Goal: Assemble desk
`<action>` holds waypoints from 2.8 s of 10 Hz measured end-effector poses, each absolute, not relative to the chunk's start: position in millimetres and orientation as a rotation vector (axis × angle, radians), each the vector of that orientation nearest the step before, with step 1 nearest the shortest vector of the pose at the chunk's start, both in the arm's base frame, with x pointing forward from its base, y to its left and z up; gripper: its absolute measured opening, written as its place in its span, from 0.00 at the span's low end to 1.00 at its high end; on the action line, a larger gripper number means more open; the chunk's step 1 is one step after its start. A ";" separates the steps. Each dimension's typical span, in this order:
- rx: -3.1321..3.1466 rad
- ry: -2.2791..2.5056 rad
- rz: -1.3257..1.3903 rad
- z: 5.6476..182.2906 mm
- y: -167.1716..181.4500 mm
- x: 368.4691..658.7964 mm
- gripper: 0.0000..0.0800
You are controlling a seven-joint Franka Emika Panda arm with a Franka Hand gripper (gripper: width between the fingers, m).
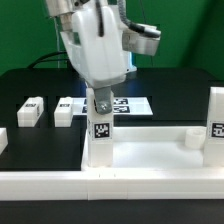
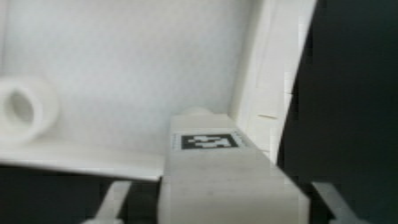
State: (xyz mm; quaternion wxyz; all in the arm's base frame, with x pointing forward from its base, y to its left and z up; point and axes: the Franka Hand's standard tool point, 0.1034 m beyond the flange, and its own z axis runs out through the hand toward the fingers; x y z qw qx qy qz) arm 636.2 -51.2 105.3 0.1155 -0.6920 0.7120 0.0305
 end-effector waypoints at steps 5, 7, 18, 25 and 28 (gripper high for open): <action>-1.708 2.354 0.137 105.7 -52.1 637.0 0.37; -1.715 2.349 0.137 105.4 -51.7 636.9 0.38; -1.741 2.275 0.114 143.9 -29.9 636.8 0.81; -1.826 2.231 0.212 142.0 13.9 628.5 0.81; -1.856 2.222 0.116 122.1 15.9 604.5 0.81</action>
Offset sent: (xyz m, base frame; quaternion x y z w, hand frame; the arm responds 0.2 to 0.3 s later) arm -0.0012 0.0025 0.0008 -0.0149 0.0067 0.1147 0.9933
